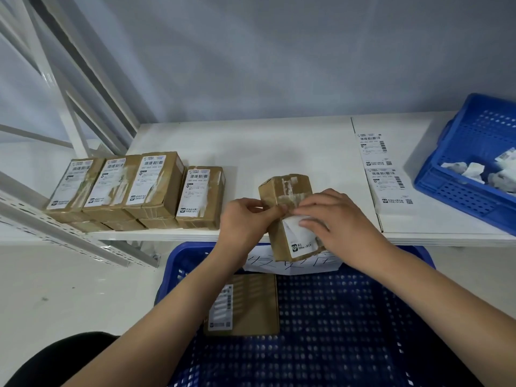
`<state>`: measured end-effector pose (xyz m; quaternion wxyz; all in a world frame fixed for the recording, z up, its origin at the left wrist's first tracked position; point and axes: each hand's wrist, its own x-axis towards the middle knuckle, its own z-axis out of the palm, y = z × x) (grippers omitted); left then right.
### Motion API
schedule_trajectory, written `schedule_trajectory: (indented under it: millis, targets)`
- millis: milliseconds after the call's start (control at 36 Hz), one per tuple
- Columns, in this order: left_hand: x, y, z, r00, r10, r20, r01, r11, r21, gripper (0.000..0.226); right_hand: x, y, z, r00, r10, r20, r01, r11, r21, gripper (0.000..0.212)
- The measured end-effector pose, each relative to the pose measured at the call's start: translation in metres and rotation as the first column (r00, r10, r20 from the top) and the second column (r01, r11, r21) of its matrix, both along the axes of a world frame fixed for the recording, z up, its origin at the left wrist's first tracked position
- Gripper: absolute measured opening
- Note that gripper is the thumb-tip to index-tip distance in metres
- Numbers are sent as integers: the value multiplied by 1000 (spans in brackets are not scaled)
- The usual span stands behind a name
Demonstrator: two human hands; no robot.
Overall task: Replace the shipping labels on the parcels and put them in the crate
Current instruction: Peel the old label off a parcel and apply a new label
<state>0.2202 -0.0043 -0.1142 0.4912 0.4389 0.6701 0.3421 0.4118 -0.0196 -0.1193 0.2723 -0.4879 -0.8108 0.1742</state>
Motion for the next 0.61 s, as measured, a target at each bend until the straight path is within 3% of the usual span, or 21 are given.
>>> schedule_trajectory:
  millis: [194,417,611]
  targets:
    - [1,0,1,999,-30,-21,30,999,-22,47,-2,1,4,999,-14,38,17,998,-67,14]
    - [2,-1,7,999,-45,16,45,998,-49,24,-7,-6,10,999,-38,38,42,994,-105,7]
    - [2,1,10,998,-36,45,38,998,-51,19,-9,-7,16,999,-40,34,43,994,-102,4]
